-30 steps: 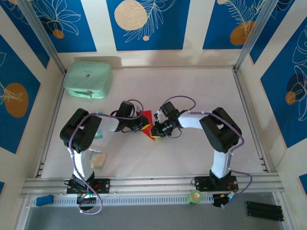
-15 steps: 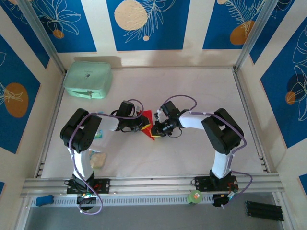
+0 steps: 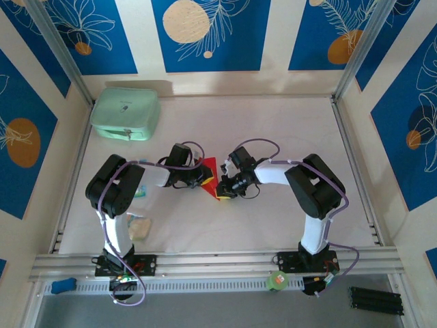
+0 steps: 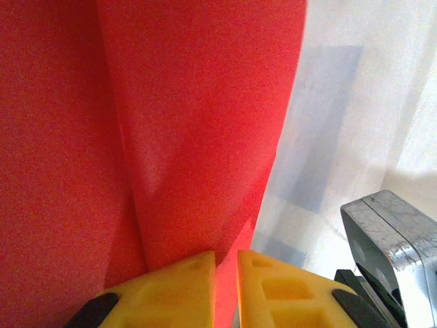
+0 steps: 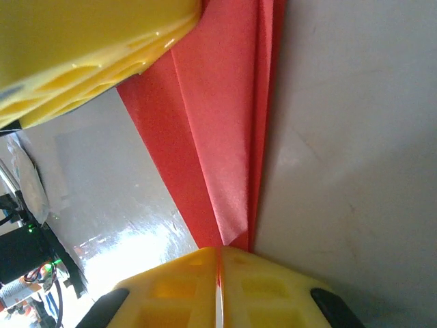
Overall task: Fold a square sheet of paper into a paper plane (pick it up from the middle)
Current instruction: Fourth fold the wing at the center of the table.
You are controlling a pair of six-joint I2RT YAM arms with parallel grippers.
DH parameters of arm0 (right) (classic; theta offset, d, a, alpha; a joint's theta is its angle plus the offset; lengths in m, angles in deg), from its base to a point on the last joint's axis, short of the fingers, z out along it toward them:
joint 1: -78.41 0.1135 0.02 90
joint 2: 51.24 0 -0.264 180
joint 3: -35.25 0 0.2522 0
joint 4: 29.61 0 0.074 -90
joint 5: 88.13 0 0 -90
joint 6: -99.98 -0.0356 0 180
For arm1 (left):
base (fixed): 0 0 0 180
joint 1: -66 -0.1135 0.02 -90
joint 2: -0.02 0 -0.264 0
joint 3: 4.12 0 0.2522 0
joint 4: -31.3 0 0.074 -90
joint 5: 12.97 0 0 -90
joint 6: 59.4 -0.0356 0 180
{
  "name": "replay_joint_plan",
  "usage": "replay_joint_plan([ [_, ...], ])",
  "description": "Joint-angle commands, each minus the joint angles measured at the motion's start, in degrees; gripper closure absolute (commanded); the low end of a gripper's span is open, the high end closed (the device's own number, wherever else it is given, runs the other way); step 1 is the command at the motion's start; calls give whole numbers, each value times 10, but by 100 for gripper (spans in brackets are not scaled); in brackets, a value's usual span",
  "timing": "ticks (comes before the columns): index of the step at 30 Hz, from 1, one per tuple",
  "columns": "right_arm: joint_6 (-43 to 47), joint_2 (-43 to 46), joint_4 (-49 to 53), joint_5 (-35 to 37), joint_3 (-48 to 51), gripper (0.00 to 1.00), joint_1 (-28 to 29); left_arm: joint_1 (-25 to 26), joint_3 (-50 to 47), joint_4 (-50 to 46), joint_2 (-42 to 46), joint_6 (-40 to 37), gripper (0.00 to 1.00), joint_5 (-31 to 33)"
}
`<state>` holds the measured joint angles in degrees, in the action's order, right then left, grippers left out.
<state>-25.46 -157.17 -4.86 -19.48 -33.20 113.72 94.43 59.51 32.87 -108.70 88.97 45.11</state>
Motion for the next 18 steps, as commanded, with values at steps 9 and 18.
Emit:
replay_joint_plan([
  [9,-3,66,8,14,1,90,6,2,-25,-115,-46,-11,82,60],
  [18,-10,12,17,32,-36,94,22,2,-27,-113,-44,-9,82,58],
])
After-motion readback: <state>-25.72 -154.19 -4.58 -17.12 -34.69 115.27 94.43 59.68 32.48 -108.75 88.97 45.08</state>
